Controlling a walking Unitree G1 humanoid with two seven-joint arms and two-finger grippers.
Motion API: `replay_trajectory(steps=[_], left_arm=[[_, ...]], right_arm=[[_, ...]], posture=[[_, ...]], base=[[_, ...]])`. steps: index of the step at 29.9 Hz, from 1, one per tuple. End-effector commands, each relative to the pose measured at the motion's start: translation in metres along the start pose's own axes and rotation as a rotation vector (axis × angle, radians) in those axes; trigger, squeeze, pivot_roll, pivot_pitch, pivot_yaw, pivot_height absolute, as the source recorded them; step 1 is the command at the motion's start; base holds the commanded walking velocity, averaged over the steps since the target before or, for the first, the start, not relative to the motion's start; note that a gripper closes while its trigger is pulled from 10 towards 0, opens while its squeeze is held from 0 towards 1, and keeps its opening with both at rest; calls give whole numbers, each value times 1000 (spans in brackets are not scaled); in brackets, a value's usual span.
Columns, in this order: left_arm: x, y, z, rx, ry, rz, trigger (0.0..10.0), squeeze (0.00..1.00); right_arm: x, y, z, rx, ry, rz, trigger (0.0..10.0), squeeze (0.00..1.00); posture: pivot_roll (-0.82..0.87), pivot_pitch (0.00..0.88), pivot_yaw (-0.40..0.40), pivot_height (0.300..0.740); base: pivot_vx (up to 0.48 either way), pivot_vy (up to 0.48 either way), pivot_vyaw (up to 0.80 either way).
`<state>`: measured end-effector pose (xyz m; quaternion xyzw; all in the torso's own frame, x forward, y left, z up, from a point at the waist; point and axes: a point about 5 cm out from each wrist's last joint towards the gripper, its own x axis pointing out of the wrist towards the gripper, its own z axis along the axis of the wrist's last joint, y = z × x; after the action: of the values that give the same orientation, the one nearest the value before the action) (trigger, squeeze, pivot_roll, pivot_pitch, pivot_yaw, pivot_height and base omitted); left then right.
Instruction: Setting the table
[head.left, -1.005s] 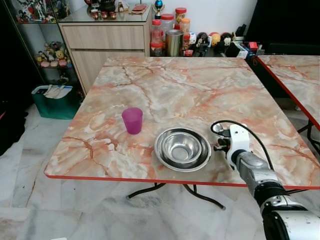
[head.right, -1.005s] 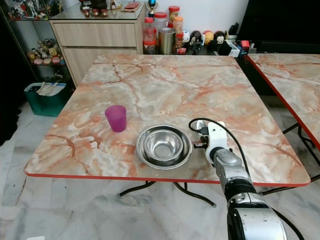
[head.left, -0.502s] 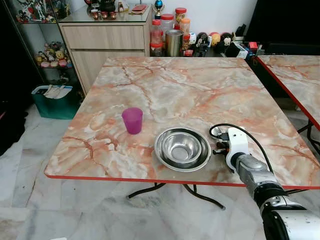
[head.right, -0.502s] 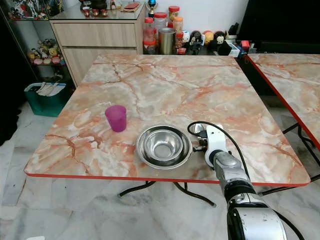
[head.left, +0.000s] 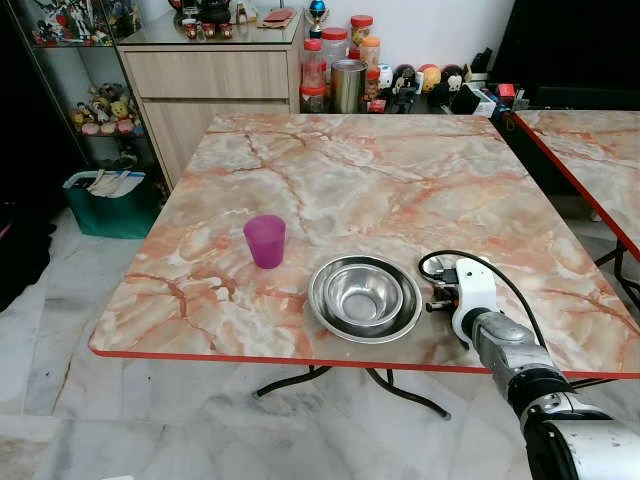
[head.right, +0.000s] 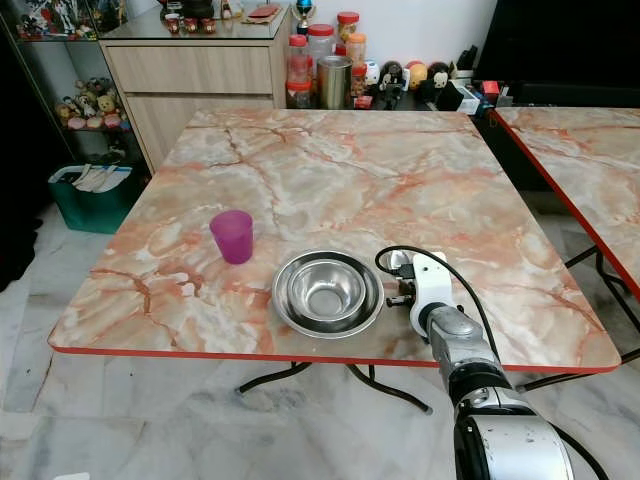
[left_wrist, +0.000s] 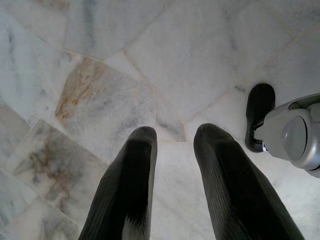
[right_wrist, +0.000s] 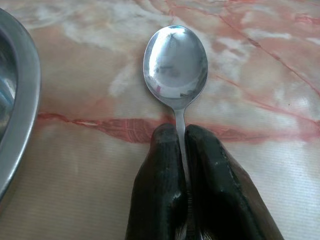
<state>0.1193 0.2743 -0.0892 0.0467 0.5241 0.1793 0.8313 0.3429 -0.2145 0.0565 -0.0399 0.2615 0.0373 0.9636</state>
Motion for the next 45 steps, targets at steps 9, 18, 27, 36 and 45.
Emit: replay_trajectory(steps=[9,18,27,36,45], left_arm=[[0,3,1,18,4,13,10000,0],[0,3,1,16,5,12,10000,0],[0,3,1,16,4,10,10000,0],[0,2,2,-1,-17,-4,10000,0],[0,1,2,47,-14,-12,10000,0]], right_arm=[[1,0,5,7,-13,-6,10000,1000],[1,0,9,10,-25,-10,10000,1000],[-3,-5,53,22,-267,-48,10000,0],[-19,2,88,-92,-517,-90,10000,0],[-29,-1,99,-95,-612,-162,10000,0]], posture=[[71,0,-3,732],[70,0,-3,732],[70,0,0,732],[52,0,-1,732],[43,0,-8,732]], base=[[0,0,0],[0,0,0],[0,0,0],[0,0,0],[0,-137,0]])
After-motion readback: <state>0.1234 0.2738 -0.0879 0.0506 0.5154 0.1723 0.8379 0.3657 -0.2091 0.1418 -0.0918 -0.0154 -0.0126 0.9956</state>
